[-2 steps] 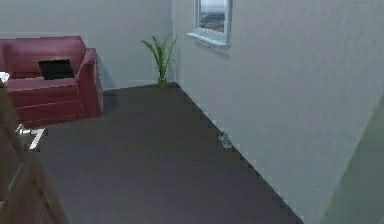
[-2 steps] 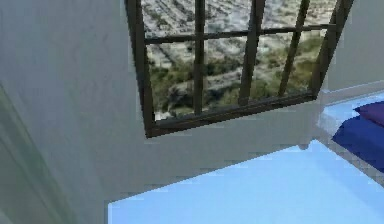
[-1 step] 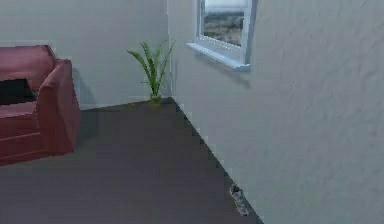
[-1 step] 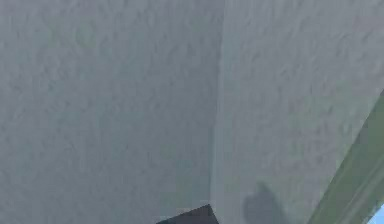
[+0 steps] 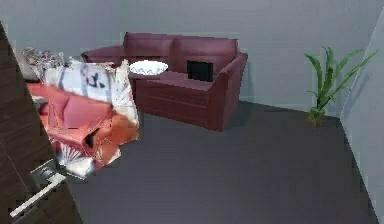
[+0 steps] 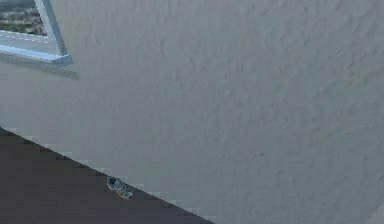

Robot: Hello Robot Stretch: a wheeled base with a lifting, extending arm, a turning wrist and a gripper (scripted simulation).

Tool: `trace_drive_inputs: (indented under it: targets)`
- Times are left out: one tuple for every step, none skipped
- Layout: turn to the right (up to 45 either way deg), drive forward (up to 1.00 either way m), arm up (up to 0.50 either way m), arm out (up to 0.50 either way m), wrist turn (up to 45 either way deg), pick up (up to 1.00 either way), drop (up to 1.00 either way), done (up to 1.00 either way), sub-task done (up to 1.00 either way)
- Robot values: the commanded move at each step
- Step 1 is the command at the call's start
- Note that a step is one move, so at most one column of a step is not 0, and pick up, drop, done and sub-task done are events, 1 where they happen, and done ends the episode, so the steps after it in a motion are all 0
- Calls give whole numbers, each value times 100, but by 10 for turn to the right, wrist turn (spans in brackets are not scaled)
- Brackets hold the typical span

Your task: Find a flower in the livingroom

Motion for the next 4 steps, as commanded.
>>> trace_drive_inputs:
  targets:
    - [0, 50, 0, 0, 0, 0, 0, 0, 0]
    - [-210, 0, 0, 0, 0, 0, 0, 0, 0]
    - [0, 45, 0, 0, 0, 0, 0, 0, 0]
    - [-450, 0, 0, 0, 0, 0, 0, 0, 0]
